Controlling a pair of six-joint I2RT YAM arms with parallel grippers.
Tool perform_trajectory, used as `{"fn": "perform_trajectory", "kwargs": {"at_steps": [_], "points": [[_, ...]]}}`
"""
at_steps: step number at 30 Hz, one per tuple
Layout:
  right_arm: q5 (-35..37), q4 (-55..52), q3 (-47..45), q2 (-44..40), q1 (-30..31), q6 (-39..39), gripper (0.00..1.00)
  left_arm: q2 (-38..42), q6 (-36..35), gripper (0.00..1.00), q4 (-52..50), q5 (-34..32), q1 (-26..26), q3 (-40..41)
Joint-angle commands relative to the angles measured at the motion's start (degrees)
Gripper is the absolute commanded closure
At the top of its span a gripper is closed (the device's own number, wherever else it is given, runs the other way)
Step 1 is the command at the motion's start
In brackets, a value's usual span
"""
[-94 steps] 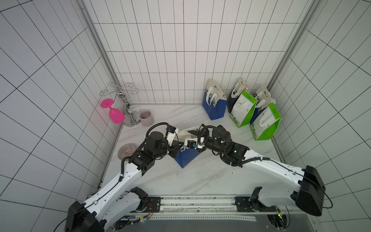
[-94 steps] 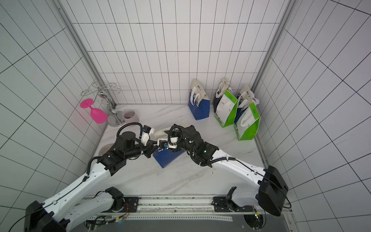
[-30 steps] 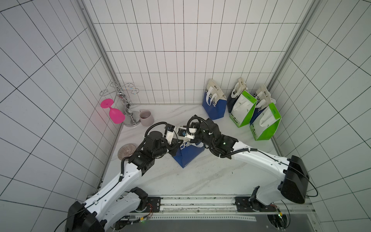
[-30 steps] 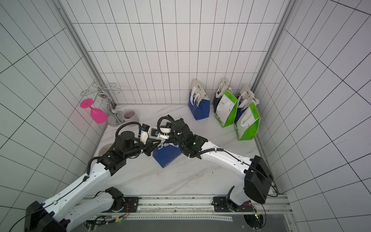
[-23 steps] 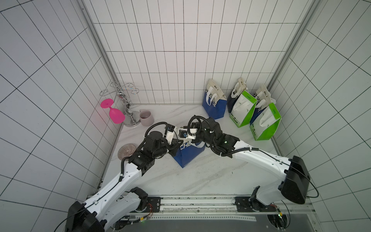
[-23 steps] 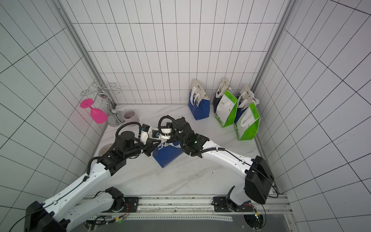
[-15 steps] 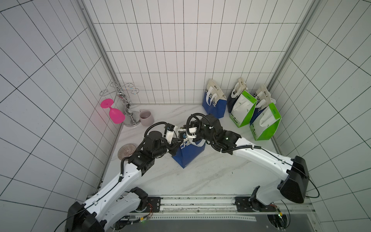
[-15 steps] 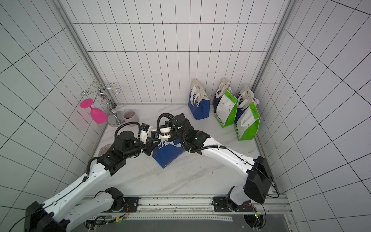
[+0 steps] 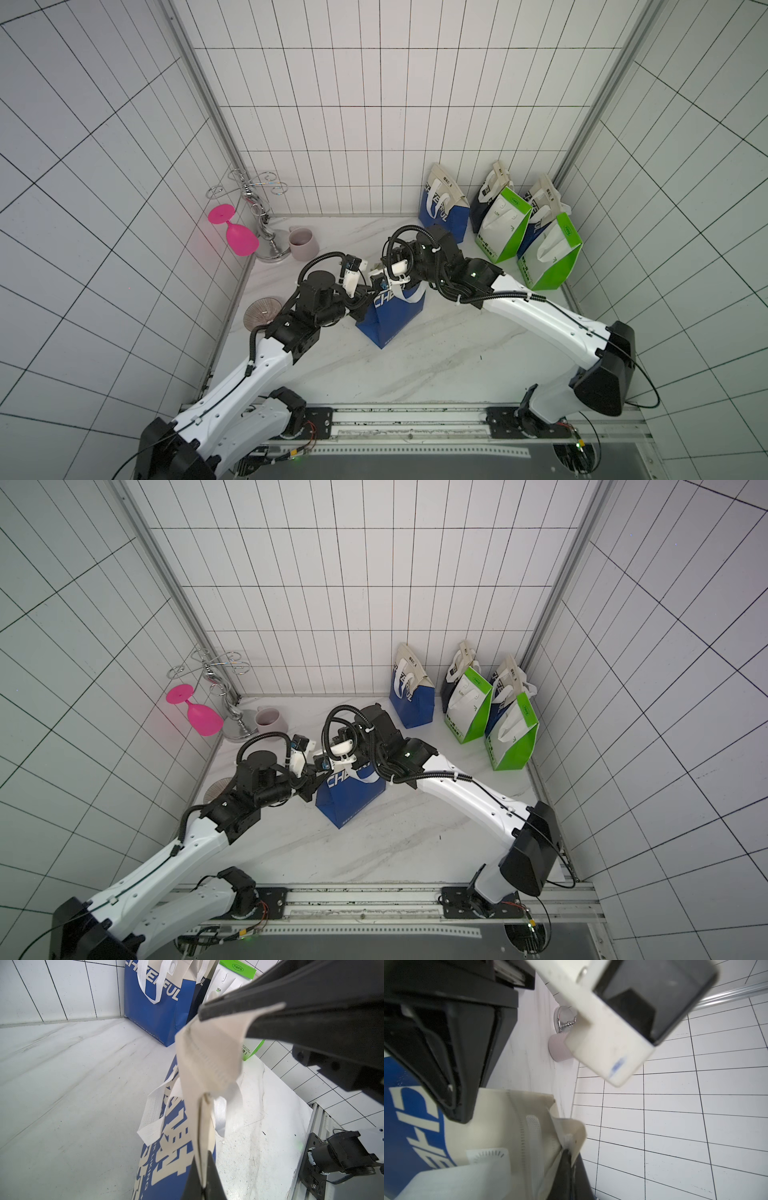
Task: Open the takeout bag
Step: Open the takeout bag at the center of the board.
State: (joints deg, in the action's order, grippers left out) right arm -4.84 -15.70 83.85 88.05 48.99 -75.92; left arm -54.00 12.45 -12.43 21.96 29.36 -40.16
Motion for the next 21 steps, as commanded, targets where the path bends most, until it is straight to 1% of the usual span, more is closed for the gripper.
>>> {"fn": "perform_trajectory", "kwargs": {"at_steps": [1, 5, 9, 12, 16, 17, 19, 21], "points": [[2.39, 5.88, 11.24, -0.36, -1.84, -4.41, 1.00, 0.30, -0.58, 1.00, -5.73, 2.24, 0.59, 0.58], [2.22, 5.51, 12.60, 0.11, -1.63, -6.41, 1.00, 0.22, -0.53, 1.00, -5.82, 2.25, 0.77, 0.53], [1.85, 4.36, 12.89, -0.24, -1.50, -5.29, 1.00, 0.49, -0.67, 1.00, -5.77, 2.23, 0.74, 0.52], [1.36, 4.56, 10.25, -1.13, -1.75, -2.01, 1.00, 0.71, -0.65, 1.00, -5.77, 2.28, 0.75, 0.50], [1.30, 8.63, 2.88, -2.95, -2.04, 3.38, 1.00, 0.80, -0.58, 1.00, -5.77, 2.26, 0.77, 0.51], [1.52, 10.09, 1.12, -3.26, -2.06, 4.65, 0.99, 0.85, -0.54, 1.00, -5.76, 2.13, 0.73, 0.52], [1.52, 13.13, -2.63, -3.96, -2.06, 7.19, 0.91, 0.80, -0.49, 1.00, -5.69, 2.13, 0.78, 0.52], [1.39, 14.00, -4.64, -4.44, -2.06, 9.18, 0.88, 0.70, -0.43, 1.00, -5.70, 2.23, 0.75, 0.50]]}}
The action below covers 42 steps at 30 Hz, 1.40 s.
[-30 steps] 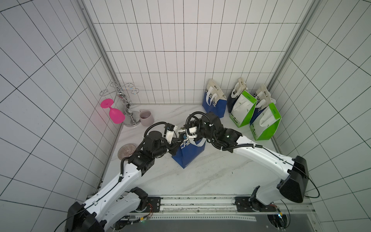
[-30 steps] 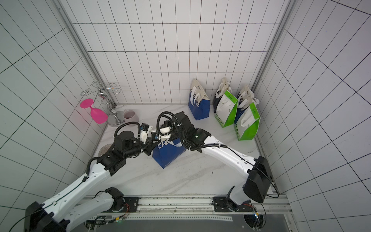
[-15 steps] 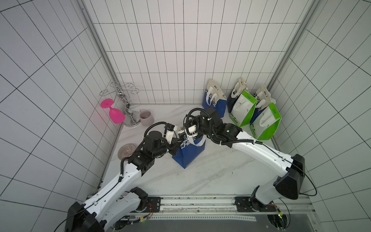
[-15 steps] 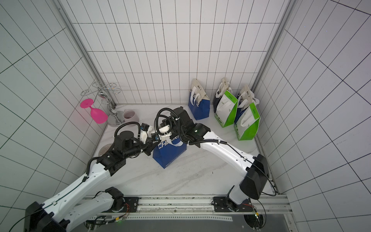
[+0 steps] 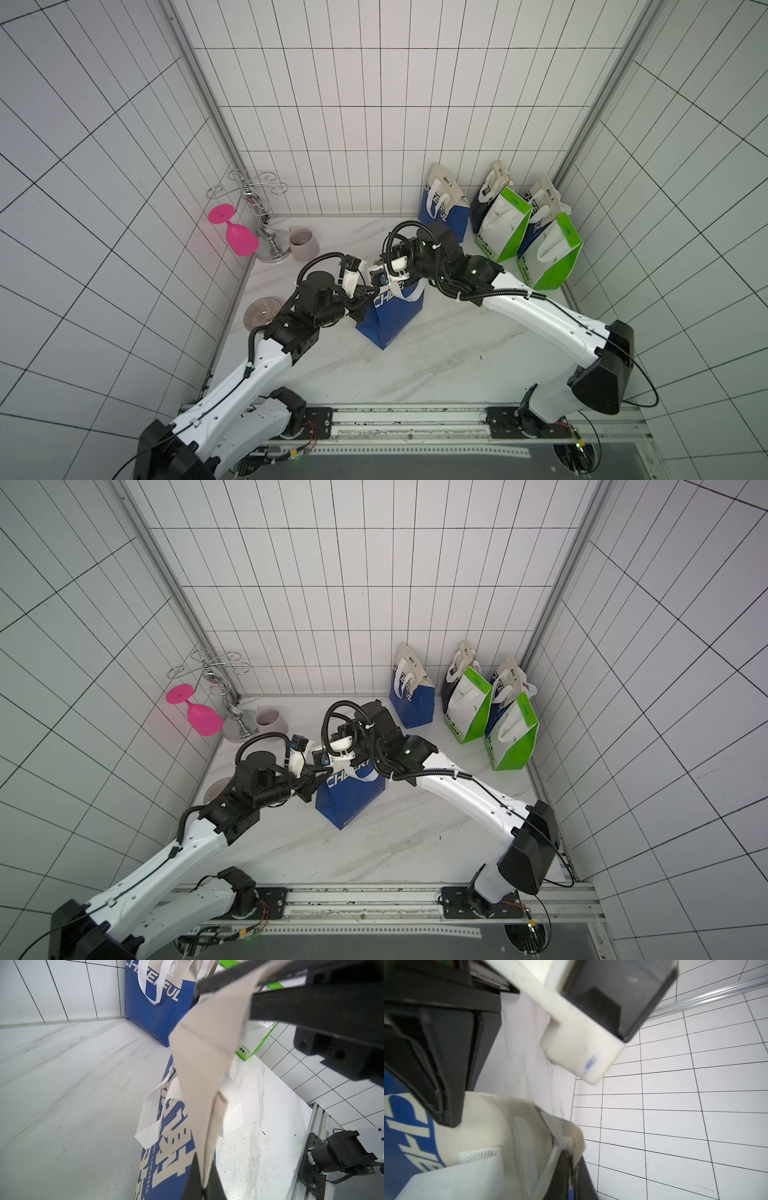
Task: Open the takeout bag
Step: Open the takeout bag at the center of the board.
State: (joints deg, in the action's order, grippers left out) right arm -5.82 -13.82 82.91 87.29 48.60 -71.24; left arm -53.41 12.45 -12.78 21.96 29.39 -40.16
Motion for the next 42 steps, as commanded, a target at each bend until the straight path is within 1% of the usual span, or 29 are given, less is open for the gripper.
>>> {"fn": "perform_trajectory", "kwargs": {"at_steps": [1, 9, 12, 14, 27, 42], "points": [[2.32, 12.25, -4.50, -3.78, -1.67, 5.64, 0.87, 0.12, -0.48, 1.00, -5.44, 2.25, 0.71, 0.52], [1.95, 15.26, -10.09, -4.66, -1.66, 10.14, 0.82, 0.33, -0.48, 1.00, -5.33, 2.12, 0.68, 0.50], [1.59, 16.43, -12.41, -5.17, -1.65, 11.82, 0.77, 0.33, -0.49, 1.00, -5.33, 2.04, 0.62, 0.43], [1.22, 18.07, -14.33, -5.61, -1.67, 13.07, 0.76, 0.33, -0.41, 1.00, -5.36, 2.04, 0.67, 0.39], [-0.92, 19.44, -20.57, -7.74, -1.40, 18.21, 0.75, 0.27, -0.41, 1.00, -5.33, 2.04, 0.53, 0.42], [-1.54, 22.90, -24.36, -7.22, 0.31, 20.82, 0.75, 0.22, -0.36, 1.00, -5.38, 1.95, 0.58, 0.36]]}}
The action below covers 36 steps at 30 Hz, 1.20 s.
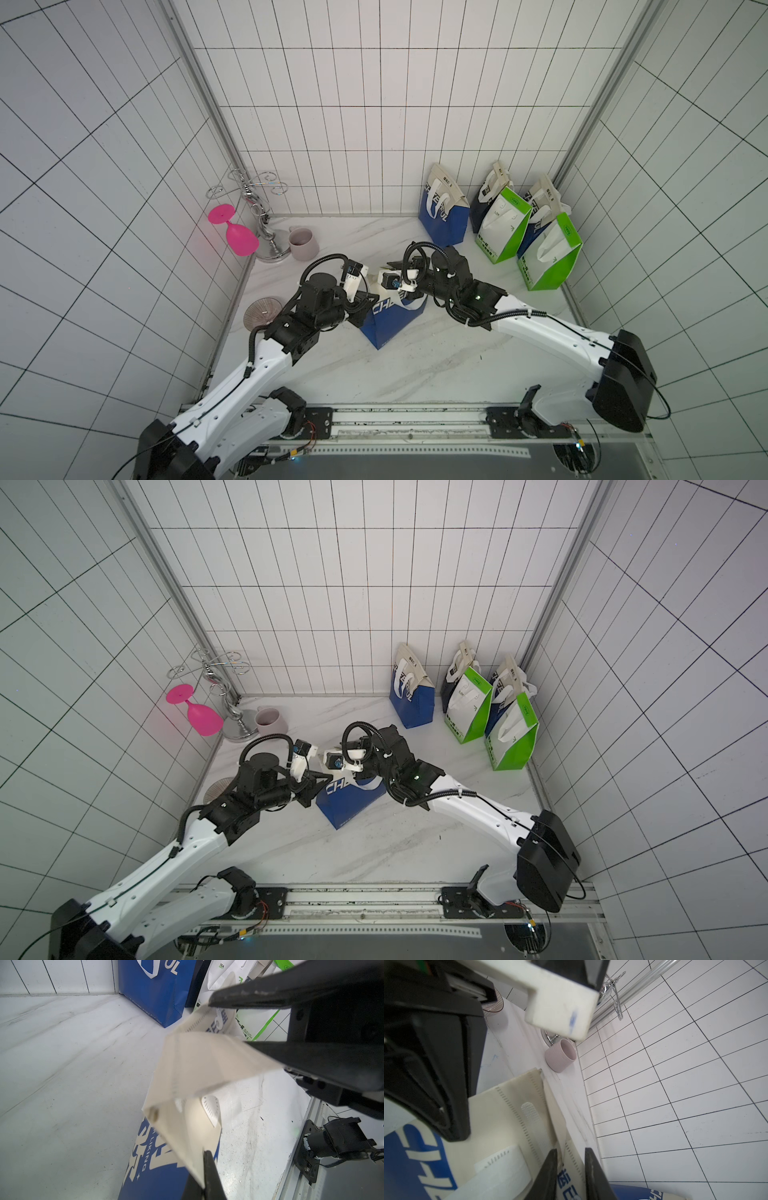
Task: Open the takeout bag
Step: Open the takeout bag at the center of the board.
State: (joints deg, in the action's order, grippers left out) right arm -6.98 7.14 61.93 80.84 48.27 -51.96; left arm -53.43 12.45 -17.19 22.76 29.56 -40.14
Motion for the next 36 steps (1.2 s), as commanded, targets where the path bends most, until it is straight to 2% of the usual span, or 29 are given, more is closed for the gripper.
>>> {"fn": "perform_trajectory", "kwargs": {"at_steps": [1, 4, 10, 12, 17, 32, 36], "points": [[-0.31, 2.48, -3.55, -0.75, 0.77, 1.73, 0.75, 0.26, -0.38, 1.00, -0.96, 1.14, 0.41, 0.38], [0.38, 3.87, -3.84, -0.39, 1.49, 2.22, 0.74, 0.29, -0.39, 1.00, -0.95, 1.17, 0.36, 0.41], [6.37, 8.32, -4.44, 1.66, 2.88, 1.08, 0.72, 0.44, -0.32, 1.00, -1.00, 1.06, 0.40, 0.41], [6.95, 8.67, -4.55, 1.95, 2.90, 1.00, 0.74, 0.48, -0.31, 1.00, -1.01, 1.05, 0.38, 0.41], [6.45, 8.07, -5.06, 1.87, 2.89, 1.16, 0.86, 0.46, -0.37, 1.00, -1.05, 1.07, 0.37, 0.39], [8.43, 8.27, -6.59, 1.34, 2.93, 1.25, 0.81, 0.57, -0.30, 1.00, -1.01, 1.09, 0.42, 0.48], [8.89, 8.07, -6.91, 1.08, 2.88, 1.30, 0.89, 0.61, -0.32, 1.00, -1.00, 1.00, 0.47, 0.48]]}}
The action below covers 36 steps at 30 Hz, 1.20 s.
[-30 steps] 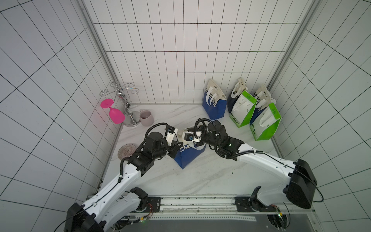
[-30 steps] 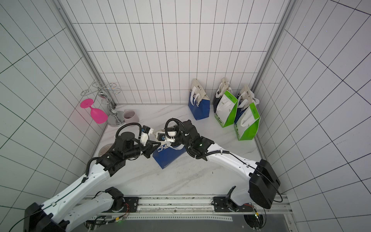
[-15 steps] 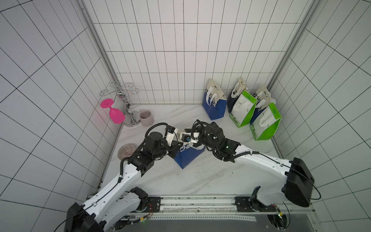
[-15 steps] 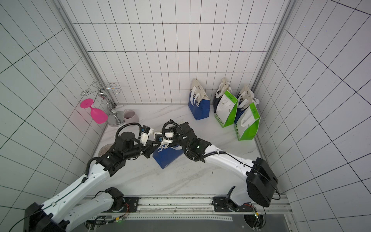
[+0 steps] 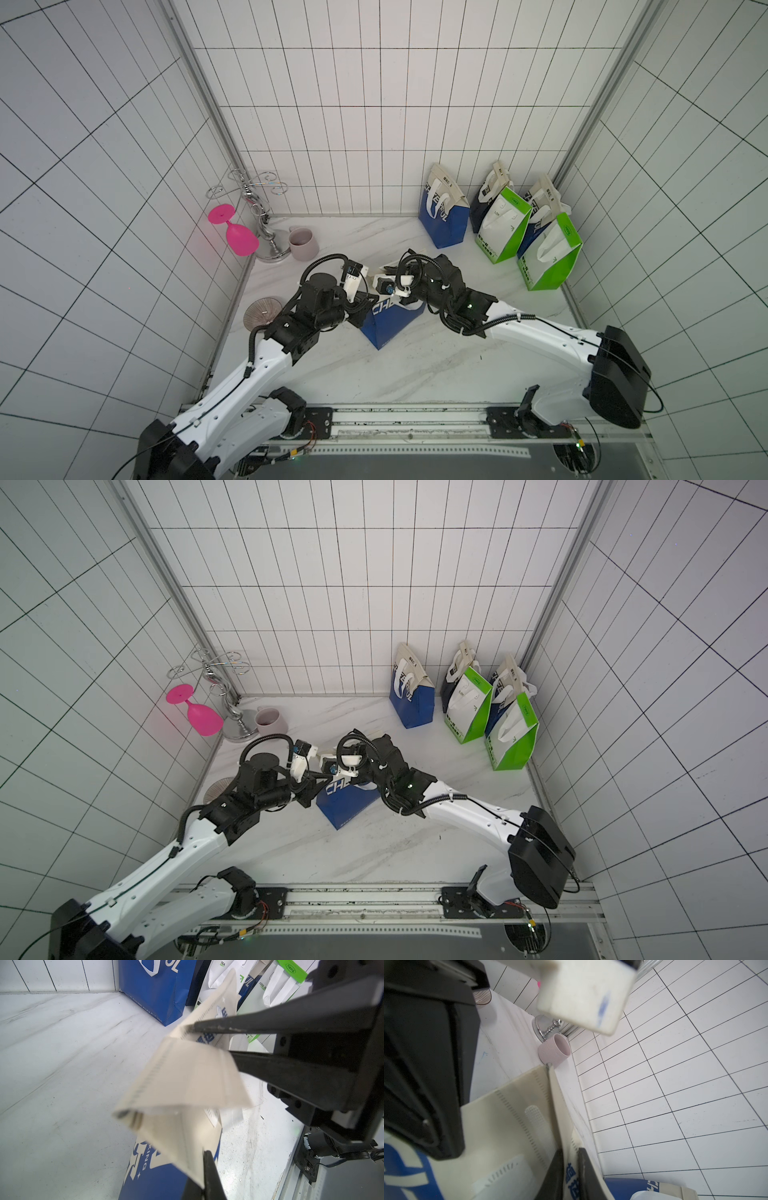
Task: Open the takeout bag
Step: Open the takeout bag at the center of the board.
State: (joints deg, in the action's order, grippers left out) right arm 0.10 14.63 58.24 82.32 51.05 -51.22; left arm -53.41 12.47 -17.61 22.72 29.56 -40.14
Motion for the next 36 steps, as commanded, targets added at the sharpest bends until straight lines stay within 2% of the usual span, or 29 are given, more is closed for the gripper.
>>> {"fn": "perform_trajectory", "kwargs": {"at_steps": [1, 3, 10, 21, 36], "points": [[1.83, 0.29, -3.23, -0.49, 0.11, 0.51, 0.92, 0.60, -0.31, 1.00, -0.59, 1.01, 0.42, 0.50], [1.66, -0.92, -2.87, -0.58, 0.11, 0.53, 1.00, 0.74, -0.34, 1.00, -0.59, 0.92, 0.38, 0.41], [1.19, -4.73, 0.72, -2.11, -0.70, -0.03, 1.00, 0.70, -0.34, 1.00, -0.59, 0.80, 0.47, 0.48], [-6.25, -22.70, 17.61, -2.26, -6.54, -5.56, 1.00, 0.39, -0.43, 1.00, -0.60, 1.01, 0.56, 0.50], [-4.91, -29.57, 28.32, 1.25, -8.31, -13.13, 1.00, 0.03, -0.77, 1.00, -0.98, 0.60, 0.94, 0.51]]}}
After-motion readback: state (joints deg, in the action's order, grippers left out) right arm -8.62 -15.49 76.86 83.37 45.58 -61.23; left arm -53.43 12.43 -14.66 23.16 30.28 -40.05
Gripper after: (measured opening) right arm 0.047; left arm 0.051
